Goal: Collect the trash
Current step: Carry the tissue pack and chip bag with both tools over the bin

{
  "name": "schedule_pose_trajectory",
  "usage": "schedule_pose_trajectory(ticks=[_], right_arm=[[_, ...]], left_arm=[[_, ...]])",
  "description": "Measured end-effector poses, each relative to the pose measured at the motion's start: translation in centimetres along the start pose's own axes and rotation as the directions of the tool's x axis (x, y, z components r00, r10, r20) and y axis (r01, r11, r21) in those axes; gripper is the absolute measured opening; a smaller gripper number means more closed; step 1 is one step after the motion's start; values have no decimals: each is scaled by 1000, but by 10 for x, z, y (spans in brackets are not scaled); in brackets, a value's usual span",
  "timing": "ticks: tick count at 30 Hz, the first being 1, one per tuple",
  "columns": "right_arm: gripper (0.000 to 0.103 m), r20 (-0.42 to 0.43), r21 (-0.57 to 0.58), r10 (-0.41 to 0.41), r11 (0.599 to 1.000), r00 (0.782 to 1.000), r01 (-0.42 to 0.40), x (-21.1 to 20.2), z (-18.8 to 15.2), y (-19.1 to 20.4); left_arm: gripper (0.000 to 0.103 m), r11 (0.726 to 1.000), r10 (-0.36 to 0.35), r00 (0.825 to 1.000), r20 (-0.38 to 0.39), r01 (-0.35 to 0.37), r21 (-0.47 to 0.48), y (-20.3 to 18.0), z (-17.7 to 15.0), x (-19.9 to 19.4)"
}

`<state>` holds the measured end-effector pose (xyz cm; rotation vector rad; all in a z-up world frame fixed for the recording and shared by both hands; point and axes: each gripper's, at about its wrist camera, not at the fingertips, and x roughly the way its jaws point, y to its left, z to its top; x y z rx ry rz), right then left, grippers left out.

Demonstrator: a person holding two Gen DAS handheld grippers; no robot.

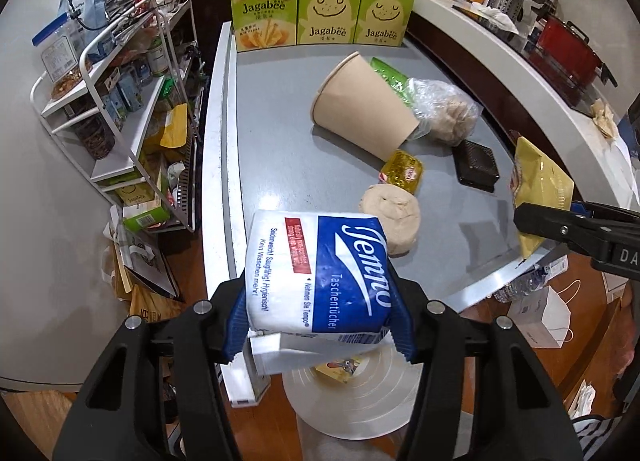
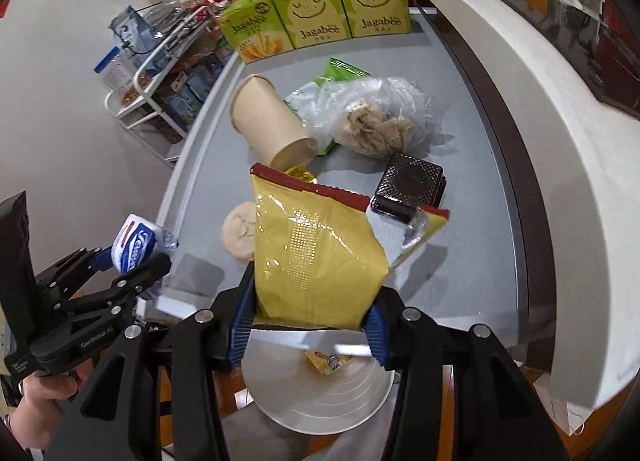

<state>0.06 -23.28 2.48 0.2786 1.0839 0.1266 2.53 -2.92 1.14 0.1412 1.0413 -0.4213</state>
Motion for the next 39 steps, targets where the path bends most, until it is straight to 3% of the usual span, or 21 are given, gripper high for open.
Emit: schedule_pose_trajectory(ticks=[9,18,28,39], right_arm=[[46,-29,-56,40,998,999,-42,-20,-27,12],[46,-125,-111,55,991,991,-69,-15,-64,18],[46,-254,-155,21,986,967,-63,18,-99,14],[46,-373,-186,-43,982,927,-30,74,-129,9]], left_arm=[[57,1000,-12,1000,-22,12,17,-8,-22,-13],[57,997,-32,995,-90,38,60,-23,-56,-12],[57,994,-29,980,-196,50,102,-33,-96,8],[57,991,-6,954,-298,46,127,-34,-121,45]])
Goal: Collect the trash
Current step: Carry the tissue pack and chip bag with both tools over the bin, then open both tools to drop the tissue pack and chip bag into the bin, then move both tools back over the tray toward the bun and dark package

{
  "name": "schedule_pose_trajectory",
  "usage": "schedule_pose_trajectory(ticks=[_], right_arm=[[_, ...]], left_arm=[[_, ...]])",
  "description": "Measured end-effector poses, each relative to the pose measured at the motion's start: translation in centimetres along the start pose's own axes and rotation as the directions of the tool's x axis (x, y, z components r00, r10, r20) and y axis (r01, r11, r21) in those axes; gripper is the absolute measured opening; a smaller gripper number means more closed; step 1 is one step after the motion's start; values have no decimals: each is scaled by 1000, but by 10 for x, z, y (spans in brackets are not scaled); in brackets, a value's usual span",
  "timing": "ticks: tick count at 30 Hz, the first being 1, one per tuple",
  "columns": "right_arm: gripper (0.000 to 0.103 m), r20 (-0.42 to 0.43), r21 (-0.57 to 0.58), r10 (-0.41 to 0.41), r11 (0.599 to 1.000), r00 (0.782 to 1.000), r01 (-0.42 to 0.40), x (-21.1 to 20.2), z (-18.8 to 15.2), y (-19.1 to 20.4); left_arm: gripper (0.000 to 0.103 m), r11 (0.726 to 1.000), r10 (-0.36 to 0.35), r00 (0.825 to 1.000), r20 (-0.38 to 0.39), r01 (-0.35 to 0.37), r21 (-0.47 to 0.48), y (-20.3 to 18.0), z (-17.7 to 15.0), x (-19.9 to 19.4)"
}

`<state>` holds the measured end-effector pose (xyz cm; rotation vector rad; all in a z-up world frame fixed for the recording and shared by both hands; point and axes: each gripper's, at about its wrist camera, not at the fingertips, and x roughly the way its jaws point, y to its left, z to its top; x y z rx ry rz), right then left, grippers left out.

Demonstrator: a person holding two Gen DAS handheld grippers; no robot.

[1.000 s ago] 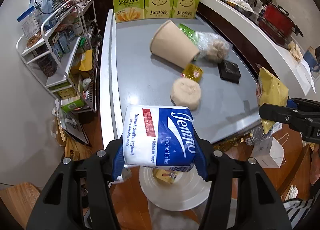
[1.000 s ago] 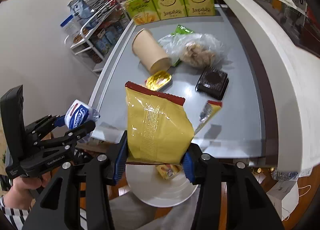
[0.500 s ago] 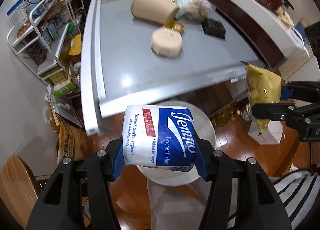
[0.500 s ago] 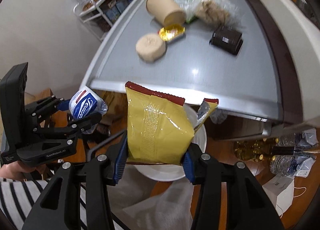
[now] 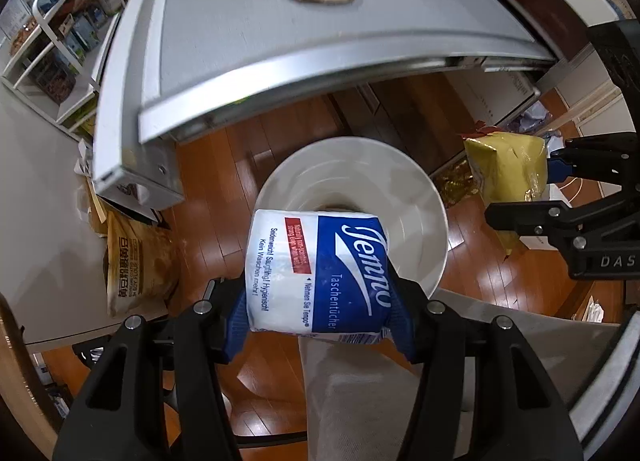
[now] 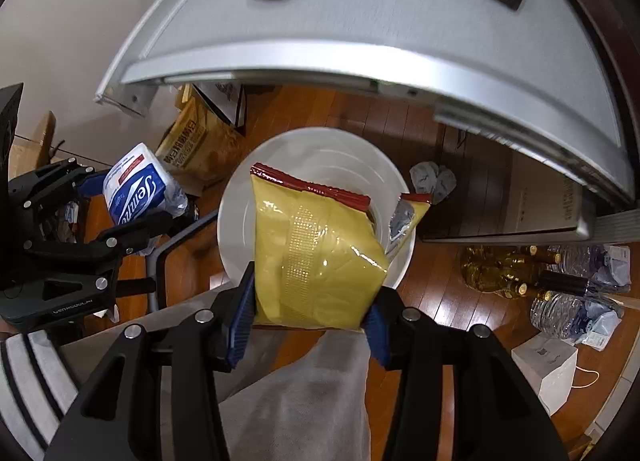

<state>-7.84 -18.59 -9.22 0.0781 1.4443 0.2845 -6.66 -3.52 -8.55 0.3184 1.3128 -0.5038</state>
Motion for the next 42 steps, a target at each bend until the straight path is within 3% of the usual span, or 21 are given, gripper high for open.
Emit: schedule_pose_trajectory(ticks=[13,32,34,36,39,42], right_arm=[[46,-31,9,-15,1000,999,15,24,13,4],[46,-58,10,-16,1000,998,16,36,19,-2],[48,-55,13,-17,1000,998,17,36,19,-2],[59,-52,18,-19,1000,998,20,35,19,-4],[72,-32,35,-28,999,999,29,28,17,-8],[73,-9,49,-37,998,999,38,16,14,-12]], left_arm=[[57,999,40,998,-43,-40,-3,1,4,29],[57,999,48,996,-71,-48,8,2,9,41],[61,999,50,996,-71,-50,3,3,9,41],[78,999,35,997,-75,-36,-8,4,10,39],[93,999,52,997,-58,-52,3,4,10,34],[94,997,75,996,-48,-74,19,2,8,27]])
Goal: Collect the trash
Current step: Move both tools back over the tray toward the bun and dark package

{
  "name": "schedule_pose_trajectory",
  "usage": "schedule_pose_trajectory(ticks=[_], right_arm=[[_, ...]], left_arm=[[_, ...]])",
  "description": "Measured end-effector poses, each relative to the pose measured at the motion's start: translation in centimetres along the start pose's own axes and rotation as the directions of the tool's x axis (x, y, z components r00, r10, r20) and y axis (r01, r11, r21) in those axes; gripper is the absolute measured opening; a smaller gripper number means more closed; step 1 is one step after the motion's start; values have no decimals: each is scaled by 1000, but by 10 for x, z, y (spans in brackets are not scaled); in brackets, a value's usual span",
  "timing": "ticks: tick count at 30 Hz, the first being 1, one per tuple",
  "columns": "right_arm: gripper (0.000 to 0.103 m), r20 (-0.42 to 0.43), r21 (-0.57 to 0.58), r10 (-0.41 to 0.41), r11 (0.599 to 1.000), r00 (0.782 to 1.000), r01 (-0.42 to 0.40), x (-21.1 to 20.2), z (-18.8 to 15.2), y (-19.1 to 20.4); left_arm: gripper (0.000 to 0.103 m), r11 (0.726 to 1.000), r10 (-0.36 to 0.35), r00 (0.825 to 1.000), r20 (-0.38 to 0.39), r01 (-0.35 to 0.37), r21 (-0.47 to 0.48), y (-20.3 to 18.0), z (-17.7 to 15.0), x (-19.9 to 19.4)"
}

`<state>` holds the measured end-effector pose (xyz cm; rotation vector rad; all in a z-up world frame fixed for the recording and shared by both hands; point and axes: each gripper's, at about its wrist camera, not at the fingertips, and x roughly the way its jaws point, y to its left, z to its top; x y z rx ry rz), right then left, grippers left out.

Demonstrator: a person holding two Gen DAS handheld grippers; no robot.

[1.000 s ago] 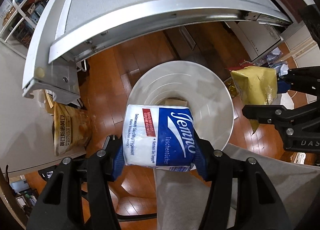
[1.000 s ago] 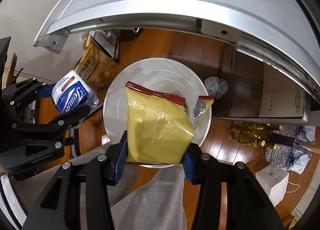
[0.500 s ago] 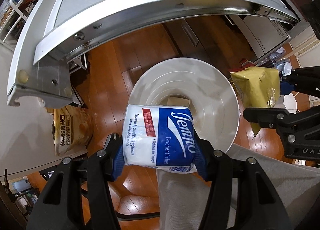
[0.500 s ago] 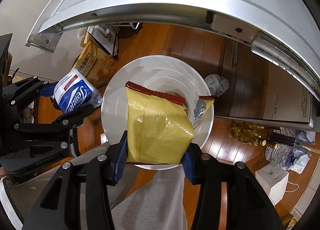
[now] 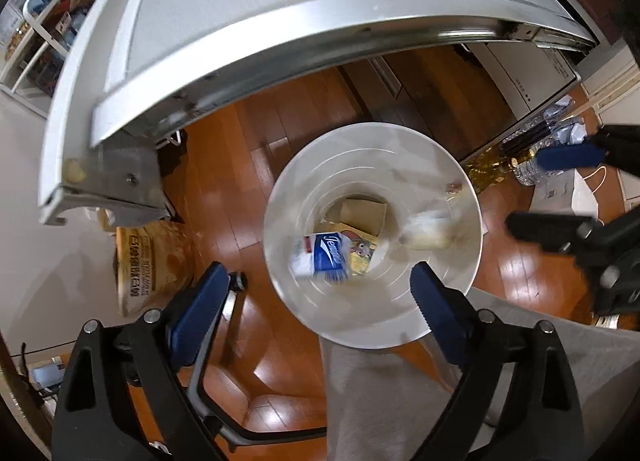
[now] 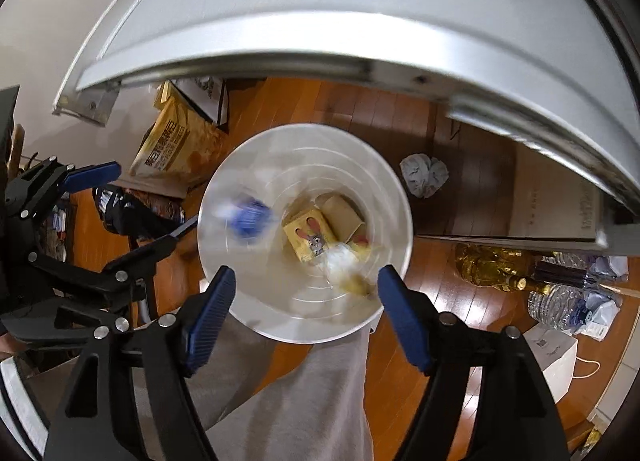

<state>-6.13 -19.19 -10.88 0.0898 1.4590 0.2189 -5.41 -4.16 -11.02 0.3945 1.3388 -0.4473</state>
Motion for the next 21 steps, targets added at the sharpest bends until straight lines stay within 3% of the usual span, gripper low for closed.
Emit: schedule_pose_trajectory(ticks=[4,7,9,11,13,17,21], right_arm=[[73,69,7,-29,1000,997,29,-32,-3,-5],[78,180,-26,-77,996,981,83,-73,-2,-1],[90,274,-35,-130,989,953,145,-100,2,1],[94,347,-16,-176,981,921,193,-121,11,0],[95,380,18,-188,980,906,196,-131,23,-7],[94,380,122,-181,982,907,145,-130,61,-31],[94,364,183,-183,975,913,123,-125,88,-39]], left_arm=[[94,1000,-16,1000,20,16,-6,3,-3,-14],[94,999,-31,998,62,31,-5,3,-4,-35],[94,999,-35,994,100,36,-2,3,-3,-52],[94,999,-33,990,139,33,-2,3,1,-66],[94,1000,-28,982,187,30,-7,5,7,-83],[94,999,0,963,270,12,-42,12,31,-103],[94,997,8,954,301,17,-81,17,53,-105]])
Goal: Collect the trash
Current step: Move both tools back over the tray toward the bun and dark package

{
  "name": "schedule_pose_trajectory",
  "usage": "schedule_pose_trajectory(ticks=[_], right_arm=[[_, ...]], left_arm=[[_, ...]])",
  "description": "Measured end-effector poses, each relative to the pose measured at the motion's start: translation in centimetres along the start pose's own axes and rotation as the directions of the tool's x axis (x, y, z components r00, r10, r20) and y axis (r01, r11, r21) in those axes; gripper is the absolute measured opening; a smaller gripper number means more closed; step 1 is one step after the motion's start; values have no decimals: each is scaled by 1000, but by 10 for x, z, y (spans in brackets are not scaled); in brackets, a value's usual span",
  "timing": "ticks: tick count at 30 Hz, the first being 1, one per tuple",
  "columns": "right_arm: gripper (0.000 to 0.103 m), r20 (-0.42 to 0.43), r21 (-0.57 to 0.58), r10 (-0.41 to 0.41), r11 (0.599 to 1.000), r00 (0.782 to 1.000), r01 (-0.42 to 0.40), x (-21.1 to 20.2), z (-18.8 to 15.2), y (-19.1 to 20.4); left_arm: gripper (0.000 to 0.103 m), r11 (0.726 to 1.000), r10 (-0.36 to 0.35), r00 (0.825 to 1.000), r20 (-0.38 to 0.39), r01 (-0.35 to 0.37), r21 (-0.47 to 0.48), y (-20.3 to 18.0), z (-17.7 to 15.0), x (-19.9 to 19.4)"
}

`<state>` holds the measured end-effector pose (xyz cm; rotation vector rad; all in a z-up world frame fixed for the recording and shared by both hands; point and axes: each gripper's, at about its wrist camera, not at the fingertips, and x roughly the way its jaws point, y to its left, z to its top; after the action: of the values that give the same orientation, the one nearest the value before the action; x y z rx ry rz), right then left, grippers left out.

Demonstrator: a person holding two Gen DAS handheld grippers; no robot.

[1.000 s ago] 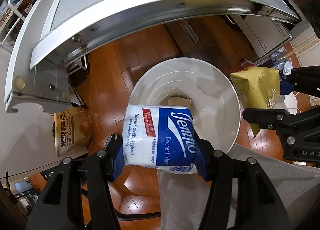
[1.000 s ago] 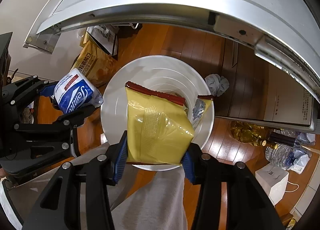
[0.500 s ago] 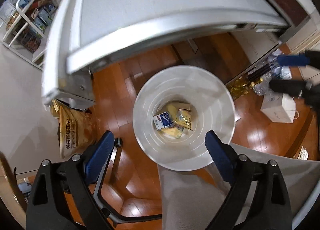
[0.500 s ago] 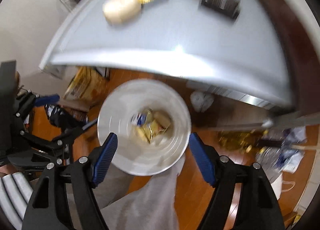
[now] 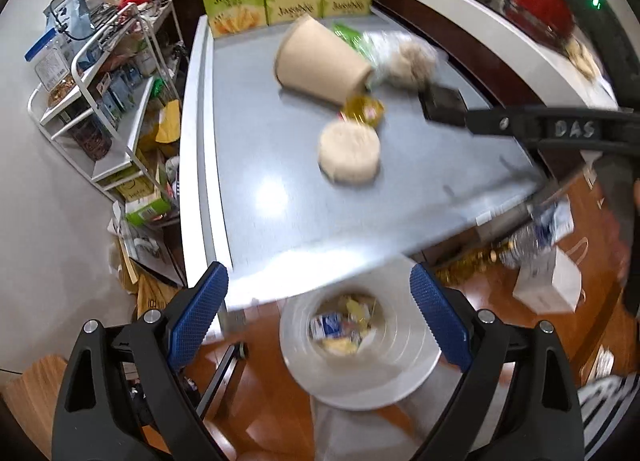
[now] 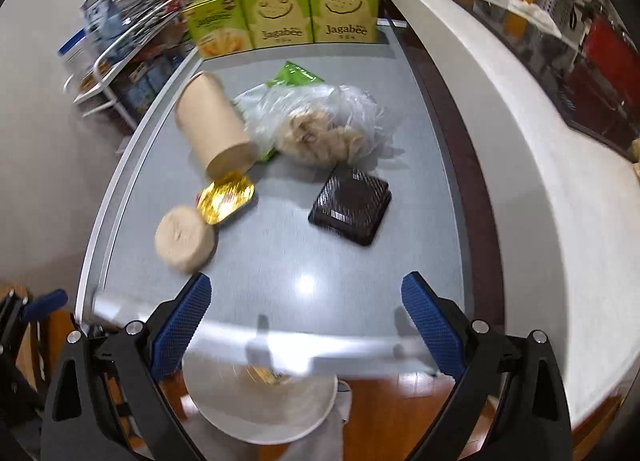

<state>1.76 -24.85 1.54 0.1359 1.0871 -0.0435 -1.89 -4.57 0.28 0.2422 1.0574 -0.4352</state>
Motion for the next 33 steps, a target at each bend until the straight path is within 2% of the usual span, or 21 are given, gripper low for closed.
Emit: schedule_pose_trajectory(ticks=[6,13,20,30,32,33], right_arm=[[94,-45,44,-55,997,997,57,35,19,-3],[94,-93,73,-107,991,990,114,62,33,-6],[94,-128,133,-69,987,989,86,75,38,-18],[94,-131,115,-84,988,988,99,78,42,-17],[87,-124,104,-77,991,989,90,79,42,-15],[84,-126,97,-75,991,989,88,80,43,-13]], left_arm=[[94,1000,15,1000,25,-15,-4,5,30,17],[94,1000,14,1000,-15,-14,25,4,50,50],[94,998,-27,999,-43,30,49,-3,60,69],[93,995,-38,999,-31,40,90,-12,69,81],[92,995,-50,998,-31,52,86,-11,70,83],[87,995,-54,998,-30,56,83,-10,71,84]])
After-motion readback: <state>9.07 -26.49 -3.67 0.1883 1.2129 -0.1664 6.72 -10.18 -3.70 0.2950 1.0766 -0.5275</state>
